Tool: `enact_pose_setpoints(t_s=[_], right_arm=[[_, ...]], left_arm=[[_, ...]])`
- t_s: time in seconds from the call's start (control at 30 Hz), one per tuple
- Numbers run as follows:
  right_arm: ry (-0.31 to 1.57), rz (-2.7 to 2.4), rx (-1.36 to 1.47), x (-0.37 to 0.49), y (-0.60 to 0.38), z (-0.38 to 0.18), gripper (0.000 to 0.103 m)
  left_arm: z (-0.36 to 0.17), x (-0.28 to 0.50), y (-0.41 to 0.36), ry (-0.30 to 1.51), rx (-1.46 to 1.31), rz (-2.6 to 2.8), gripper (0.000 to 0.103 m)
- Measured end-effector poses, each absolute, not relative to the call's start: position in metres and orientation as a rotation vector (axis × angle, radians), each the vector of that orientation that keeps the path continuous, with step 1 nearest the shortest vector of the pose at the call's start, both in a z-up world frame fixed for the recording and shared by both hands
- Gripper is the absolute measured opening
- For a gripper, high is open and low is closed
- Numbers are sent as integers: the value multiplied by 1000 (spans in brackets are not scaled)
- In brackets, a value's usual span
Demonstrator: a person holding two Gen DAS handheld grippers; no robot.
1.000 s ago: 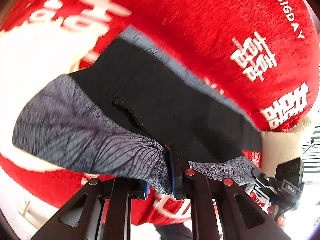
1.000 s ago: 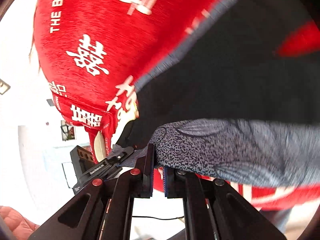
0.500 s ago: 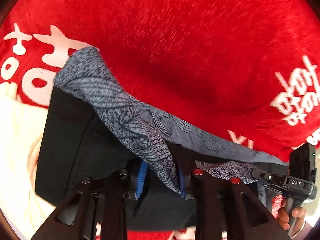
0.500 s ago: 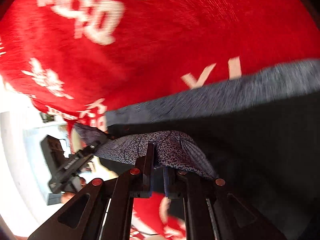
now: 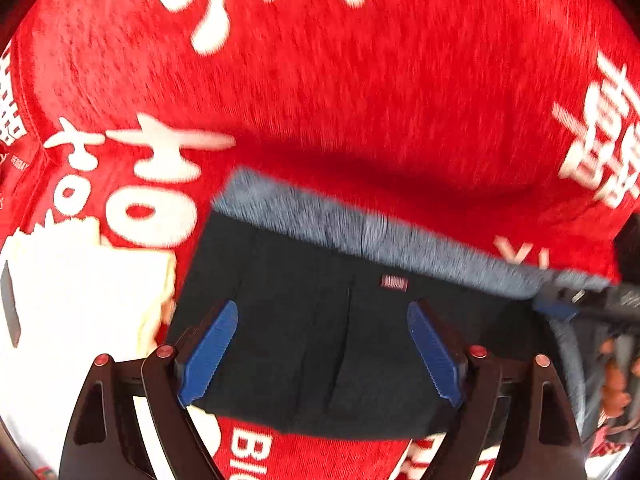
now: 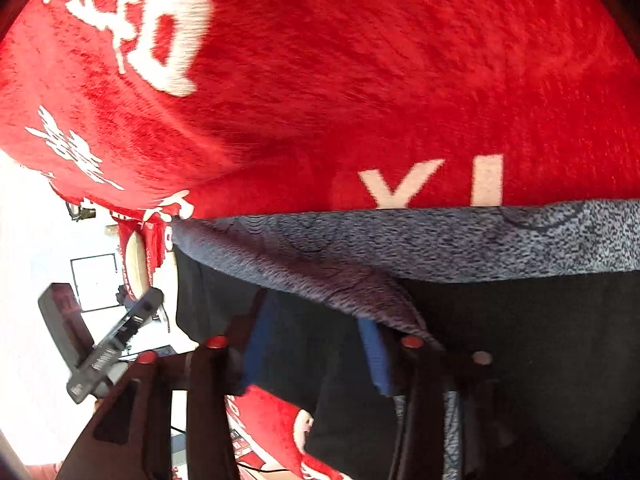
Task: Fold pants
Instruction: 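Lift the cuffs with both grippers and fold them toward the waistband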
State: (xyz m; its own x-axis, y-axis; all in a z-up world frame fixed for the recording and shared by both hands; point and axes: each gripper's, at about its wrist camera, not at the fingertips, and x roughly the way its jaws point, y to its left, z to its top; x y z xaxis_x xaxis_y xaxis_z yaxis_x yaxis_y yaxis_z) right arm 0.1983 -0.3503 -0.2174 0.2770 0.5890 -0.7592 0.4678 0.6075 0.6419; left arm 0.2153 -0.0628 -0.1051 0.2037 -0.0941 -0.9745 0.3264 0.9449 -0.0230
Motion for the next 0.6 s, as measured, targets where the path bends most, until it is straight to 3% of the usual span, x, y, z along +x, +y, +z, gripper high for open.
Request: enact_pose_setpoints(t_s=[0.13, 0.37, 0.6], right_arm=[[1302, 92, 972, 188, -345, -190, 82], [1258, -125, 727, 84, -363, -127, 82], [1318, -389, 705, -77, -393, -116, 82]], left_arm=[[-117, 175, -91, 1345, 325, -330, 87], [-119, 86, -152, 1406, 396, -479, 87], [-111, -2, -217, 1468, 415, -683, 87]])
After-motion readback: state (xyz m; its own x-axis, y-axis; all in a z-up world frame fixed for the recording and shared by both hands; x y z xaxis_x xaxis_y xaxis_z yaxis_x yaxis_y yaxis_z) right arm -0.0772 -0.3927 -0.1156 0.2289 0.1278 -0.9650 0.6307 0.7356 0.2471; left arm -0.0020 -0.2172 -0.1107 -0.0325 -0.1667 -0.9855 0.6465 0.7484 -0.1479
